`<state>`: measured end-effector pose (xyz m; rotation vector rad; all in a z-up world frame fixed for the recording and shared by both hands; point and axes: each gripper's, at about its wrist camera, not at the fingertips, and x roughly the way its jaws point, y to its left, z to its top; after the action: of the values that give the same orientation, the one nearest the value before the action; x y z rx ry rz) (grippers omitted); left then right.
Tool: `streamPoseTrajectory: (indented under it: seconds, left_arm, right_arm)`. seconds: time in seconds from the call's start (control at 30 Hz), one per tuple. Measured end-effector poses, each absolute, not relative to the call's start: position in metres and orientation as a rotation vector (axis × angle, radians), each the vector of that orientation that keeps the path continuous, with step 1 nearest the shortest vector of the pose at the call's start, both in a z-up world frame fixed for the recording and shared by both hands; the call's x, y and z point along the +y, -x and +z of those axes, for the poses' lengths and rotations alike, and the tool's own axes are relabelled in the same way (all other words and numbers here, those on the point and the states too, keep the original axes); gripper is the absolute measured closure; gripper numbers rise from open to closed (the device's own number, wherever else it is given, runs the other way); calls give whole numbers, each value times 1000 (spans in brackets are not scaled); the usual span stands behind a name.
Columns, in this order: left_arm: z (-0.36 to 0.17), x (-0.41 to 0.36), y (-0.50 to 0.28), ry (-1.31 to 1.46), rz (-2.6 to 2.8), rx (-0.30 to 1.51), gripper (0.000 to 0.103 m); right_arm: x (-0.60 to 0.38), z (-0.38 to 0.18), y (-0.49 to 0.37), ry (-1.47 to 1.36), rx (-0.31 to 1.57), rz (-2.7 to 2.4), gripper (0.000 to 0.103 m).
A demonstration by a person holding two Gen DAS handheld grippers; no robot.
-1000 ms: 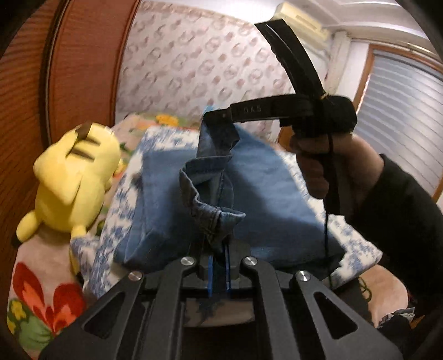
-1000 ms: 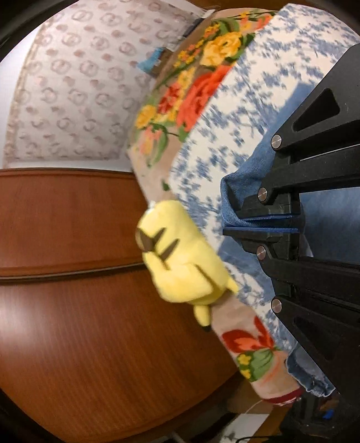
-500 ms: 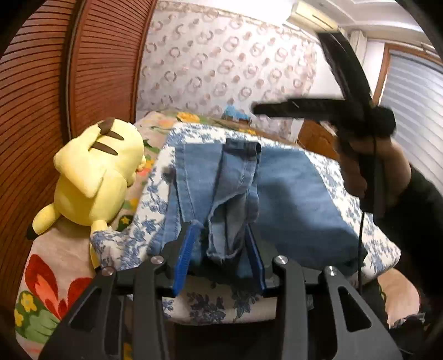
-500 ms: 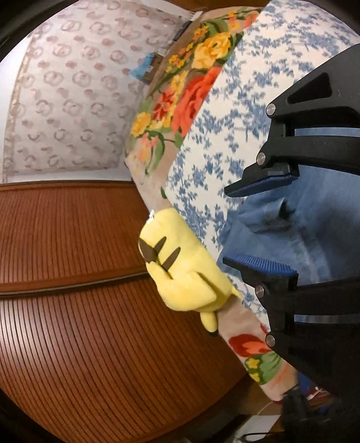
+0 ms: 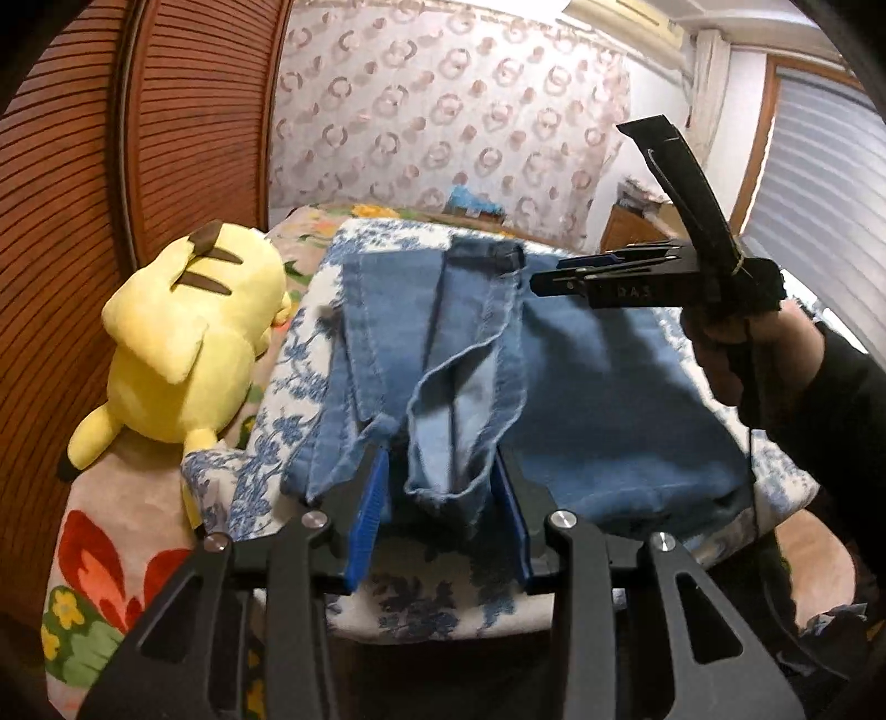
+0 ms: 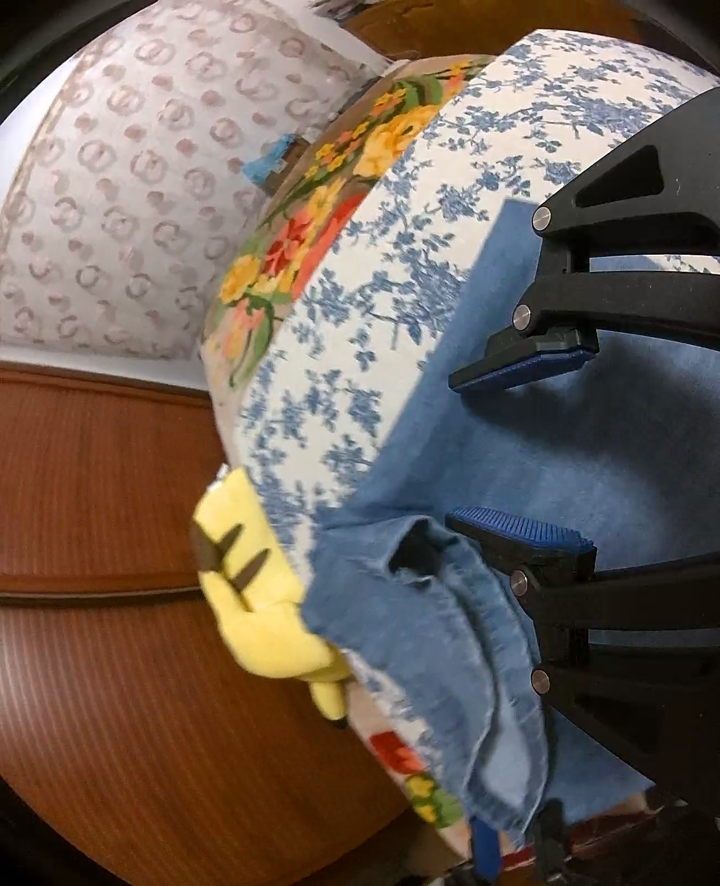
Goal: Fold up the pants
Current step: 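Fold the held cuff over the jeans with the left gripper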
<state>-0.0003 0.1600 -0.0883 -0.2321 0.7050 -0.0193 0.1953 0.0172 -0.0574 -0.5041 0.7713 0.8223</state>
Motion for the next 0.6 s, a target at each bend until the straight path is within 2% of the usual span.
streamPoseTrajectory:
  seconds: [0.23, 0.6]
  left_arm:
    - [-102, 177, 2, 260, 44, 721, 65]
    - [-101, 191, 7, 278, 77, 709, 65]
  right_arm:
    - [43, -79, -190, 560, 792, 874, 60]
    - [76, -54, -186, 439, 742, 938, 60]
